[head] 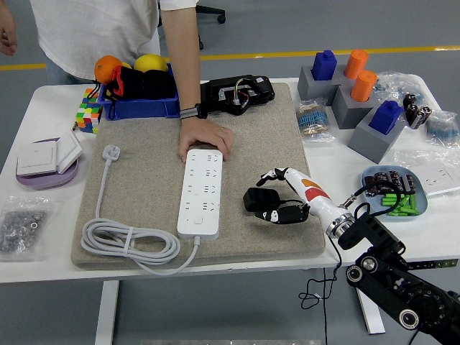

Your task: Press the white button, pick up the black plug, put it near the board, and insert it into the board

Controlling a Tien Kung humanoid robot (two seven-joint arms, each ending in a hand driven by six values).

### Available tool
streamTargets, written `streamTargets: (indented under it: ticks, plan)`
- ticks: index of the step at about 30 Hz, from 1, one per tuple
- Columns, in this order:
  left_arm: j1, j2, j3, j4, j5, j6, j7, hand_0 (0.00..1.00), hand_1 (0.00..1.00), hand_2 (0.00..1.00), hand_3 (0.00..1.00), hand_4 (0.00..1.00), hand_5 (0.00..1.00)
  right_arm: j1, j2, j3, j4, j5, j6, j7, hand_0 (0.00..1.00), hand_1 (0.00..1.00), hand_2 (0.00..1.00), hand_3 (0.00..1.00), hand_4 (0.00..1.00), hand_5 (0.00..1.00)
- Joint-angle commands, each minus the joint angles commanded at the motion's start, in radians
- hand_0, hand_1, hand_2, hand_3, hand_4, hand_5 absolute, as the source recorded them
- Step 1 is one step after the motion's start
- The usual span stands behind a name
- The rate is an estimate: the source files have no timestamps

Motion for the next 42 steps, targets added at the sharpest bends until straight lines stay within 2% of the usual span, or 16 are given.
streamTargets:
  ticks: [27, 42]
  plan:
    - [-0.003, -0.001, 0.002, 0.0, -0.008, 0.002, -0.001, 0.628, 0.629, 0.636, 0.691, 0.563, 0.39, 0.014, 0.015, -0.027, -0.047, 0.032, -0.015, 0.03, 0.772, 0.742, 0.722, 0.491, 0.949, 0.092]
    - [-0.004, -0.001, 0.004, 0.0, -0.012, 0.002, -0.001, 0.626, 0.63, 0.636, 0.691, 0.563, 0.391, 0.021, 0.022, -0.036, -0.069, 0.04, -0.026, 0.041, 0.684, 0.676, 0.669, 0.479, 0.894, 0.05]
